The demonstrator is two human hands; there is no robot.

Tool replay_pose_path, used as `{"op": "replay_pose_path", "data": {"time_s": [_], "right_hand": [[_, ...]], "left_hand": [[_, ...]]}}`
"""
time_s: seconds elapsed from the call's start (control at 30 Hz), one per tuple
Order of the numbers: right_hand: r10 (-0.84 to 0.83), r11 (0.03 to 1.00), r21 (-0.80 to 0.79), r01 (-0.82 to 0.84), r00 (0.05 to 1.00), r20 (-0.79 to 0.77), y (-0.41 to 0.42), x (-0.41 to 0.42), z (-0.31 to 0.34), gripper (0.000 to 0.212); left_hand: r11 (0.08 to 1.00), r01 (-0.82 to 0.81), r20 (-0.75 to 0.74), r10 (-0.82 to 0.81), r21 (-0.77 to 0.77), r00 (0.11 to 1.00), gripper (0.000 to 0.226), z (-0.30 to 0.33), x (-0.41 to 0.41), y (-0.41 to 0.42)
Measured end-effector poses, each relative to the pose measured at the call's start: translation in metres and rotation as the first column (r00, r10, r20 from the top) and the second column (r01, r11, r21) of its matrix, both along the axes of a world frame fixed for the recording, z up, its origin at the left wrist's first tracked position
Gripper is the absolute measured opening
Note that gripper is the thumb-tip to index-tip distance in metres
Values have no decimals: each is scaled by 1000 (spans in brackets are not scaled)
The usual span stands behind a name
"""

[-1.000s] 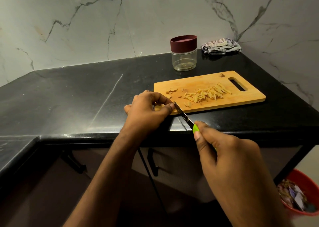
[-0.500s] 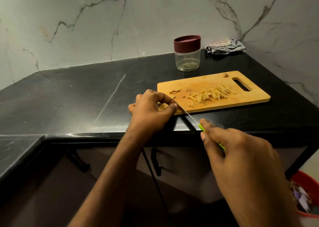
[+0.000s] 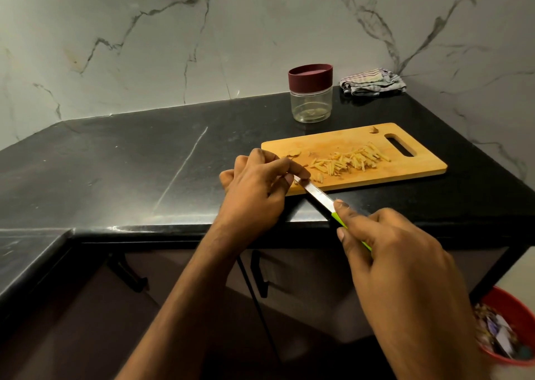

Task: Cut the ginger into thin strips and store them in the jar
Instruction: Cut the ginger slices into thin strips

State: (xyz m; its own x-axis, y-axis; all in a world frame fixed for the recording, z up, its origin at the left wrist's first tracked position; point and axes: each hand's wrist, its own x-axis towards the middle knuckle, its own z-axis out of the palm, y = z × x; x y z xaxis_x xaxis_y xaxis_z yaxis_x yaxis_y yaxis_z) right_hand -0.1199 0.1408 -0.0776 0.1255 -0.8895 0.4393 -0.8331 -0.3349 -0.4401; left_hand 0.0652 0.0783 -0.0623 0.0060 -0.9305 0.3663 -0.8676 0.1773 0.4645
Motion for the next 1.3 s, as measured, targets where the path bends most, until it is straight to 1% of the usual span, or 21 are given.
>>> {"op": "replay_pose_path", "data": {"time_s": [0.13, 0.23, 0.33, 0.4, 0.53, 0.6, 0.7, 0.8, 0.9, 0.97, 1.03, 1.17, 1.3], "right_hand": [[4, 1000, 3, -4, 1000, 9, 0, -1, 0, 44], [12, 1000, -5, -11, 1000, 25, 0, -4, 0, 44], [23, 1000, -19, -22, 998, 55, 4, -7, 2, 43], [26, 998, -54, -21, 996, 90, 3, -7, 3, 41], [109, 988, -125, -88, 978, 177, 1, -4, 1, 38], [141, 985, -128, -118, 971, 192, 2, 0, -1, 38], [144, 984, -131, -118, 967, 209, 2, 6, -4, 35], [108, 988, -129, -85, 976, 187, -4, 2, -2, 33], [17, 996, -84, -7, 993, 113, -9, -6, 1, 34], [-21, 995, -96, 32, 994, 106, -9, -9, 3, 35], [-27, 993, -108, 40, 992, 123, -8, -10, 3, 38], [-23, 996, -89, 30, 996, 86, -10, -8, -1, 41], [4, 995, -97, 8, 993, 121, -14, -8, 0, 41]], "left_hand": [[1000, 1, 68, -2, 20, 998, 39, 0, -1, -2], [1000, -5, 90, 3, 23, 996, 43, 0, -1, -3], [1000, -22, 83, 22, 1, 996, 41, -2, 0, -3], [999, -37, 66, 38, -9, 997, 39, -3, 0, -3], [997, -72, 14, 73, -33, 997, 34, -4, 0, -2], [995, -85, -5, 84, -47, 996, 33, -4, 0, -2], [994, -95, 0, 95, -56, 995, 33, -5, 1, -3], [994, -100, 9, 100, -51, 995, 31, -5, 1, -3], [993, -105, 7, 105, -49, 994, 29, -6, 2, -3], [992, -112, 7, 113, -57, 994, 30, -6, 2, -3], [989, -129, 19, 130, -75, 991, 32, -6, 1, -3], [982, -165, 5, 167, -95, 986, 35, -8, 1, -4], [981, -179, 3, 180, -79, 984, 42, -7, 1, -6]]}}
